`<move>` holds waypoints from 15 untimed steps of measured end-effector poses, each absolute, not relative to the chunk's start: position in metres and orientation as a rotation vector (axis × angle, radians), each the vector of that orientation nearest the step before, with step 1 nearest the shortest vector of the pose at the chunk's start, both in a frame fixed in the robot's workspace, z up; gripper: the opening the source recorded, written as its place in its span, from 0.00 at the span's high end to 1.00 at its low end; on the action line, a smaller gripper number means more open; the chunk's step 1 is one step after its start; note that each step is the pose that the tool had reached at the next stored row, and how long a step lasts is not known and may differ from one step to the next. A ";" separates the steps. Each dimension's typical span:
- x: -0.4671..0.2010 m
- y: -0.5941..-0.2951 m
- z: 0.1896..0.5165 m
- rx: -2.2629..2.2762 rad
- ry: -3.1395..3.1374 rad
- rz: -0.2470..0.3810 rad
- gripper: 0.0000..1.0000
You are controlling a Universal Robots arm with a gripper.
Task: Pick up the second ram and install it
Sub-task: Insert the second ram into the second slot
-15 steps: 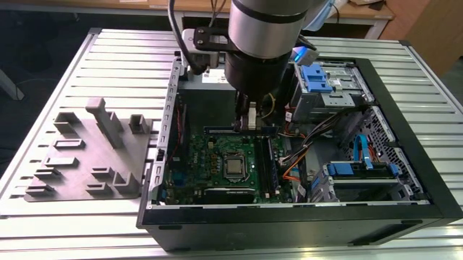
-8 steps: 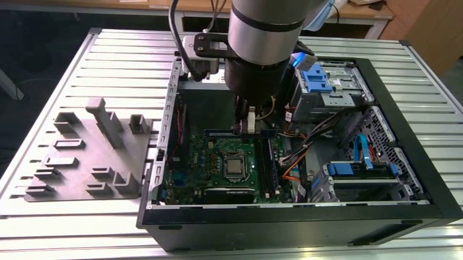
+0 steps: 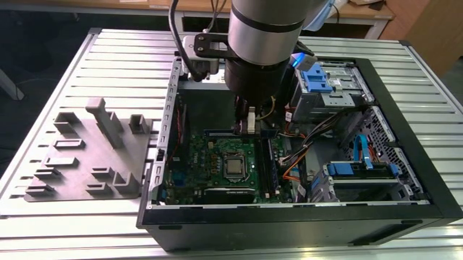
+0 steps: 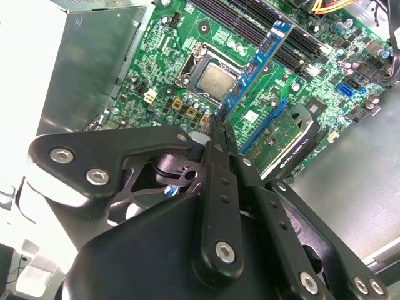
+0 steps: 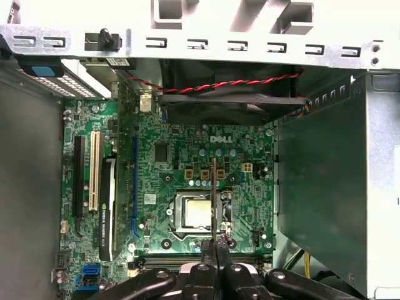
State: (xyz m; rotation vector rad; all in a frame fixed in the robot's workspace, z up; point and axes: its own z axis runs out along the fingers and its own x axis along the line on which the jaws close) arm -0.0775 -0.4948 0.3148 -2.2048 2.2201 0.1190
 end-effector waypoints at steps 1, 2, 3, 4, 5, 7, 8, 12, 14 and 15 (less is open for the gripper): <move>-0.077 -0.495 0.315 -2.205 2.220 0.119 0.92; -0.077 -0.495 0.315 -2.205 2.220 0.119 0.92; -0.077 -0.495 0.315 -2.205 2.220 0.119 0.92; -0.077 -0.495 0.315 -2.205 2.220 0.119 0.92; -0.077 -0.495 0.315 -2.205 2.220 0.119 0.92; -0.077 -0.495 0.315 -2.185 2.239 0.119 0.92; -0.077 -0.495 0.315 -2.165 2.257 0.119 0.92; -0.077 -0.495 0.314 -2.079 2.333 0.118 0.92; -0.077 -0.495 0.314 -2.036 2.369 0.117 0.92; -0.077 -0.495 0.314 -2.014 2.387 0.117 0.92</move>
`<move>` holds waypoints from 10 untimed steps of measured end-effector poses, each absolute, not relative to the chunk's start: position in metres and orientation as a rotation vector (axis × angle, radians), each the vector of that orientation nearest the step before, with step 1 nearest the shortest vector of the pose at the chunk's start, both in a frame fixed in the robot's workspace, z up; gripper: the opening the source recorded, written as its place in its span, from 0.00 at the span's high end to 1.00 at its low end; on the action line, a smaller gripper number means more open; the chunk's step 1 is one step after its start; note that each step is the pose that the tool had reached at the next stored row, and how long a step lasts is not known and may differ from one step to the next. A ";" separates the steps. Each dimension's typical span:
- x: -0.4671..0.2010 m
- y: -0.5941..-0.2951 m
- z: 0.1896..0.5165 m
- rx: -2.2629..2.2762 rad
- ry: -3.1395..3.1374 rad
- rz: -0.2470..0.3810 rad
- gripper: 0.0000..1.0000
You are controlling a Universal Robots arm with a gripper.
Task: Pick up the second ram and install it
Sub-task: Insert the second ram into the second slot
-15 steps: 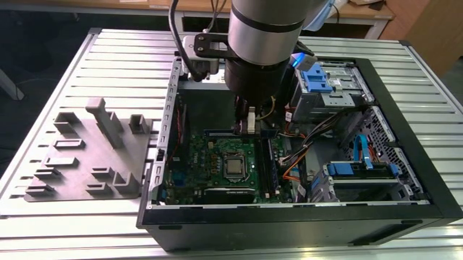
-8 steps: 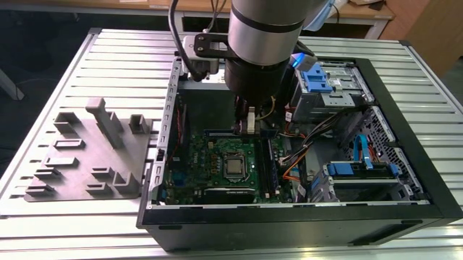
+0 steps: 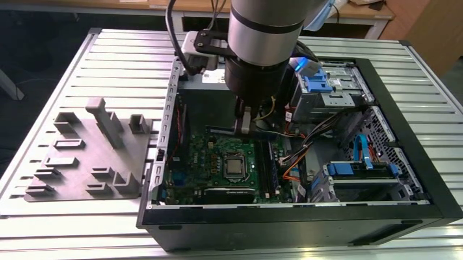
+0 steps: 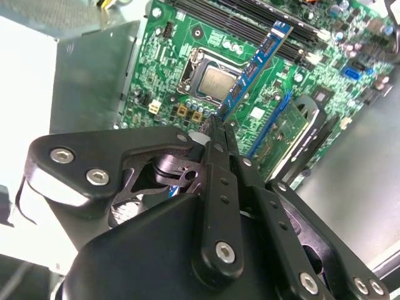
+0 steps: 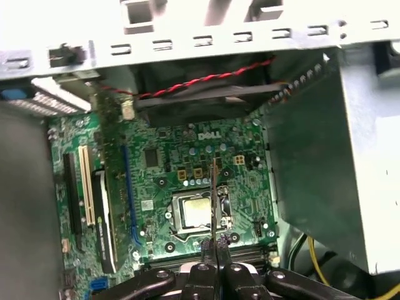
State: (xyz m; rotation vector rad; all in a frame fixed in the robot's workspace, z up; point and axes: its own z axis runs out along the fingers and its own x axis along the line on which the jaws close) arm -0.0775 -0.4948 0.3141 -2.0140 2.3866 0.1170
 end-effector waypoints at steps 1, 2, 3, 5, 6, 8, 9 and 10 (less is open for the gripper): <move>-0.077 -0.495 0.314 -1.992 2.404 0.117 0.92; -0.077 -0.495 0.314 -1.968 2.423 0.116 0.92; -0.077 -0.495 0.314 -1.946 2.440 0.116 0.92; -0.077 -0.495 0.313 -1.901 2.474 0.116 0.92; -0.077 -0.495 0.313 -1.878 2.490 0.115 0.92; -0.077 -0.495 0.313 -1.832 2.522 0.115 0.92; -0.077 -0.495 0.313 -1.809 2.538 0.114 0.92; -0.077 -0.495 0.313 -1.785 2.554 0.114 0.92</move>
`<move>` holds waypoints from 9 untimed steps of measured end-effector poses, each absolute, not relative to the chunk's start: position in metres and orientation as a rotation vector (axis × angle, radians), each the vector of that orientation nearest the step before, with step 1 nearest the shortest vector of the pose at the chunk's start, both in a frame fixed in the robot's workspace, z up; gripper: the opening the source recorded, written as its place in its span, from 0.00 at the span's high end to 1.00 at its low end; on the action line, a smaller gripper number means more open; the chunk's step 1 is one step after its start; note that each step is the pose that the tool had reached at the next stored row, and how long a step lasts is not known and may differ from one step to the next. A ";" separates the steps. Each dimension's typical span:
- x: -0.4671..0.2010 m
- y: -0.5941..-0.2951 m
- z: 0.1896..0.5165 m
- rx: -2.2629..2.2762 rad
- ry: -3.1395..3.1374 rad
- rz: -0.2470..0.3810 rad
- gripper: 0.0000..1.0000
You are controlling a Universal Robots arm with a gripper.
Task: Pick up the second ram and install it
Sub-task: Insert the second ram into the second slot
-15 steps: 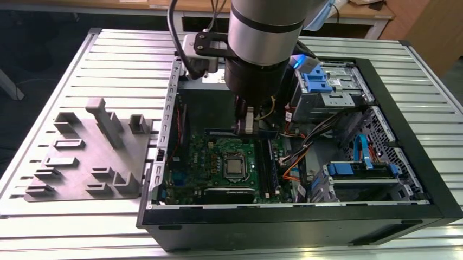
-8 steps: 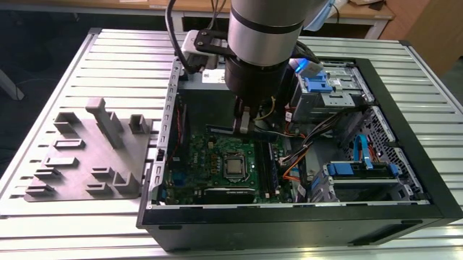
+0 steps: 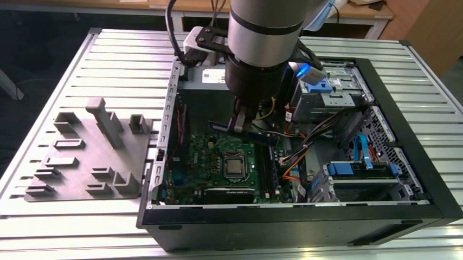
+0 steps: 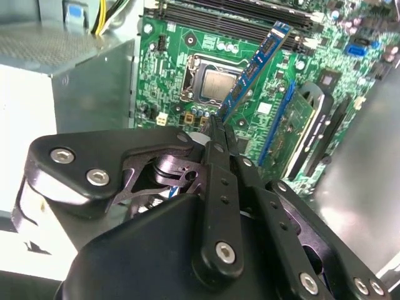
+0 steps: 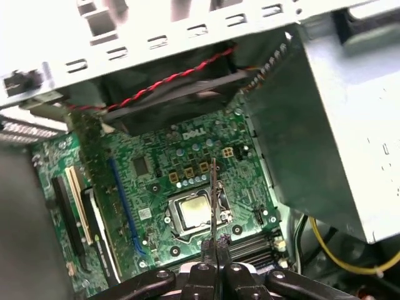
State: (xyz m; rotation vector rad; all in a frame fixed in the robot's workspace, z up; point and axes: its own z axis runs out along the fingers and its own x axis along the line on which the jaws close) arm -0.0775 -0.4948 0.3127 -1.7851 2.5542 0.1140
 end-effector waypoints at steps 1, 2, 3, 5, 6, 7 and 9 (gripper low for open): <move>-0.077 -0.495 0.313 -1.760 2.571 0.114 0.92; -0.077 -0.495 0.312 -1.737 2.586 0.113 0.92; -0.077 -0.495 0.312 -1.713 2.601 0.113 0.92; -0.077 -0.495 0.312 -1.665 2.630 0.112 0.92; -0.077 -0.495 0.312 -1.641 2.645 0.112 0.92; -0.077 -0.495 0.312 -1.617 2.659 0.111 0.92; -0.077 -0.495 0.311 -1.566 2.688 0.110 0.92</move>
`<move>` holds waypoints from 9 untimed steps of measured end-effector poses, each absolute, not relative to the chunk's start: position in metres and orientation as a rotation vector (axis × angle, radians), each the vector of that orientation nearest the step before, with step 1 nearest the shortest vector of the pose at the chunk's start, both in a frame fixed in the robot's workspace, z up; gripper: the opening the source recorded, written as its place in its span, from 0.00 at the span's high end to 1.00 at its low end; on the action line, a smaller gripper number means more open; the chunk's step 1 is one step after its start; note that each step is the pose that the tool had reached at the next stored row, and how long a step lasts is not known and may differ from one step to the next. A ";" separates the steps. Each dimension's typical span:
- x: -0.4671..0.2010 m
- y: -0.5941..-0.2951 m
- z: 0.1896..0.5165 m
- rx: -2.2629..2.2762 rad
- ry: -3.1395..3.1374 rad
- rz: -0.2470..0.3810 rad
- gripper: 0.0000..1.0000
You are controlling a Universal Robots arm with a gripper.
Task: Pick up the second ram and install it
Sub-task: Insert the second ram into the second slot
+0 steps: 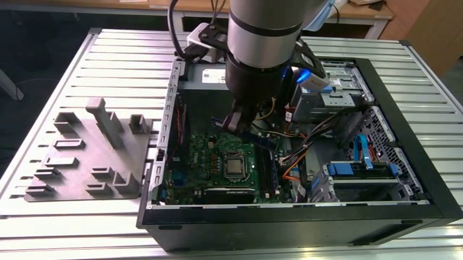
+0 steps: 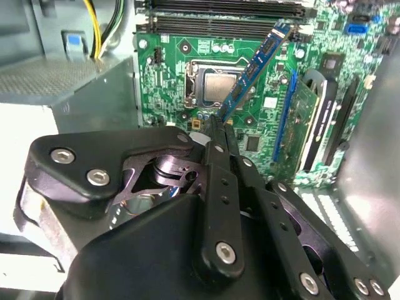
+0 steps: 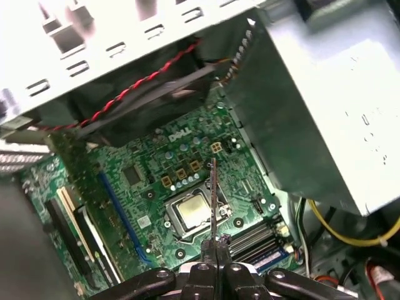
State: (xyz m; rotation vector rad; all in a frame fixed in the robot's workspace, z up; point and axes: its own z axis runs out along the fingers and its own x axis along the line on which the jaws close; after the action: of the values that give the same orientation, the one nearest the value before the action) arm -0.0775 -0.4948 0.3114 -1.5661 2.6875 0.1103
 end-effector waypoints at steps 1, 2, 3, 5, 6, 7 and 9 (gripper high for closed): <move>-0.077 -0.495 0.311 -1.542 2.701 0.110 0.92; -0.077 -0.495 0.311 -1.517 2.714 0.109 0.92; -0.077 -0.495 0.311 -1.492 2.727 0.109 0.92; -0.077 -0.495 0.311 -1.442 2.752 0.108 0.92; -0.077 -0.495 0.310 -1.417 2.765 0.108 0.92; -0.077 -0.495 0.310 -1.391 2.777 0.107 0.92; -0.077 -0.495 0.310 -1.339 2.801 0.106 0.92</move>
State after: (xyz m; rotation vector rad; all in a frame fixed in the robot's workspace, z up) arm -0.0775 -0.4948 0.3098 -1.3390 2.8013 0.1061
